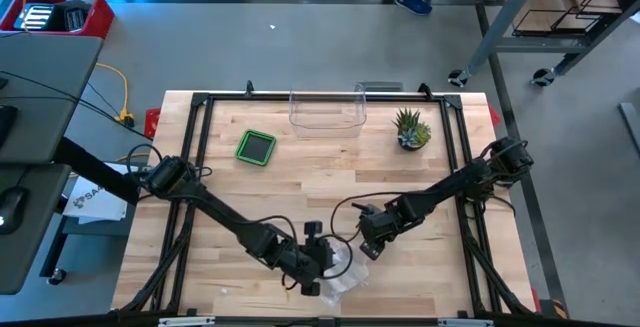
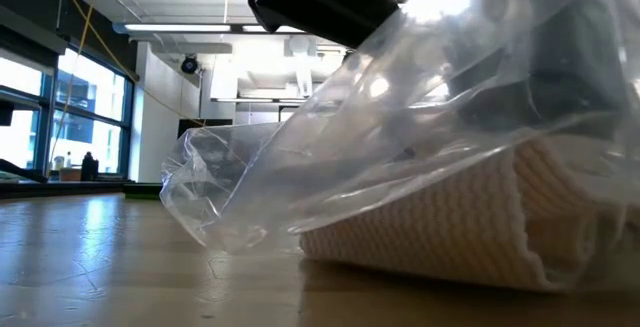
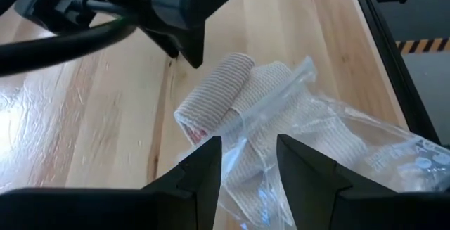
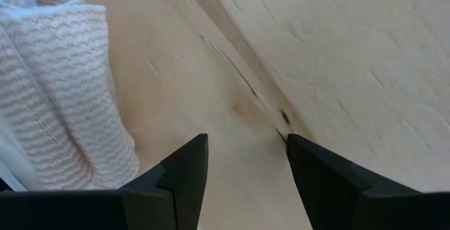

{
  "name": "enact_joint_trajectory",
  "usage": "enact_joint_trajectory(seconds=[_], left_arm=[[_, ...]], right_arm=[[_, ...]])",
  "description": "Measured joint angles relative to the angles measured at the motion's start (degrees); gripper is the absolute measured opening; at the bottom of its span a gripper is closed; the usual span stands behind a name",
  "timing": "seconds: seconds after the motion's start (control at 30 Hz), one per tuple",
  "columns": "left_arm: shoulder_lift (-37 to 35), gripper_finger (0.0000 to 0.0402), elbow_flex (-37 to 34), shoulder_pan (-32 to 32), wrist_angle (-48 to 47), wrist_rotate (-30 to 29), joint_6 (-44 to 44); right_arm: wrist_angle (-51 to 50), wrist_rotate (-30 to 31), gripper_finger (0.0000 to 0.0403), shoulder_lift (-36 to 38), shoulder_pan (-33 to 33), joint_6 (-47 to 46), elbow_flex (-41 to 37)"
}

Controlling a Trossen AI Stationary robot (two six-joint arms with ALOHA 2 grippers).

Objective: Roll bandage
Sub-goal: Put the rolled bandage into the transparent zip bag

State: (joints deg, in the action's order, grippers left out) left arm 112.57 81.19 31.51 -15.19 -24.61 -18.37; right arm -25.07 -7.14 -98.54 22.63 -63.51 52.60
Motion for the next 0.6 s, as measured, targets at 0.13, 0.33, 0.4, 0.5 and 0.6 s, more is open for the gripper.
enact_joint_trajectory(seconds=[0.13,0.33,0.4,0.5,0.6], left_arm=[[0.0,0.0133,0.0,0.0,-0.1,0.1,0.9],[0.0,0.0133,0.0,0.0,-0.3,0.5,2.0],[0.0,0.0133,0.0,-0.1,-0.3,0.8,2.0],[0.0,0.0133,0.0,-0.2,-0.4,1.0,1.9],[0.0,0.0133,0.0,-0.2,-0.6,1.6,1.4]], right_arm=[[0.0,0.0,0.019,0.0,0.0,-0.1,0.0],[0.0,0.0,0.019,0.0,0.0,-0.7,0.0],[0.0,0.0,0.019,0.0,0.0,-0.7,0.0],[0.0,0.0,0.019,0.0,0.0,-0.7,0.0],[0.0,0.6,0.019,0.0,0.0,-0.9,0.0]])
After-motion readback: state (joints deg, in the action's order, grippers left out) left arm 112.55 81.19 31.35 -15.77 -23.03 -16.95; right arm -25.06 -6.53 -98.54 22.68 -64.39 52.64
